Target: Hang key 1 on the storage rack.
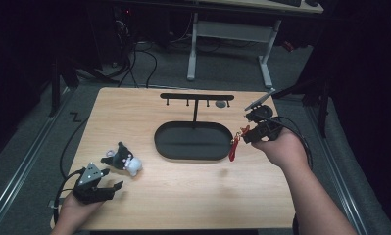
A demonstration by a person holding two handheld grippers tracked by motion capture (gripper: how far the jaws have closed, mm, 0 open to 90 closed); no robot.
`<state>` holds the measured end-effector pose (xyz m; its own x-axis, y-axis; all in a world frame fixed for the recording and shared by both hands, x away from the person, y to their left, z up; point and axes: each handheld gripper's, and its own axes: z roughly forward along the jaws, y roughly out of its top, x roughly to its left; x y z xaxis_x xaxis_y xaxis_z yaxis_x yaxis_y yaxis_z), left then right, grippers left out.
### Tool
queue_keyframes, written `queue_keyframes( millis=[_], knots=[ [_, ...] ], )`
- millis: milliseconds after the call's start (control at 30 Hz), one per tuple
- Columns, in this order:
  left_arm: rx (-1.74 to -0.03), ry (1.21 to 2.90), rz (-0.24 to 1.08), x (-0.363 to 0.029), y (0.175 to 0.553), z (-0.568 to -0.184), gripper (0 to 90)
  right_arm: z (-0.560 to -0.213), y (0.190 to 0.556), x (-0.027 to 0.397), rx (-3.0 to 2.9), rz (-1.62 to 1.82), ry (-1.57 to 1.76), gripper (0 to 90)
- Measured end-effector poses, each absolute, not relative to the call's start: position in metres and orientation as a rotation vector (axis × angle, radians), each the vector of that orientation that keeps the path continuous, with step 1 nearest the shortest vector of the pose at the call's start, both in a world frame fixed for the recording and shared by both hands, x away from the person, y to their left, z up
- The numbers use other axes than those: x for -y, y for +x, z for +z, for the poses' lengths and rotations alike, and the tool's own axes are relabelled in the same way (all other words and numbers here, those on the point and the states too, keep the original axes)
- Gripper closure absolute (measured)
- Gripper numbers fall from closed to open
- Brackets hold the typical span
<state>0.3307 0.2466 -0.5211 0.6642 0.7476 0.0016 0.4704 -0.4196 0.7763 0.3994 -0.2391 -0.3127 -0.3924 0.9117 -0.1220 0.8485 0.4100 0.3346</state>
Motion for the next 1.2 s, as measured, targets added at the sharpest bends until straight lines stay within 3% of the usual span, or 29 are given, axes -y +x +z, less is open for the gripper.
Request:
queue_keyframes(
  millis=[1200],
  knots=[
    [-0.937,2.092,0.437,-0.248,0.331,-0.523,28.9,-0.313,0.461,0.233,-2.3,0.346,1.612,57.8]
  ],
)
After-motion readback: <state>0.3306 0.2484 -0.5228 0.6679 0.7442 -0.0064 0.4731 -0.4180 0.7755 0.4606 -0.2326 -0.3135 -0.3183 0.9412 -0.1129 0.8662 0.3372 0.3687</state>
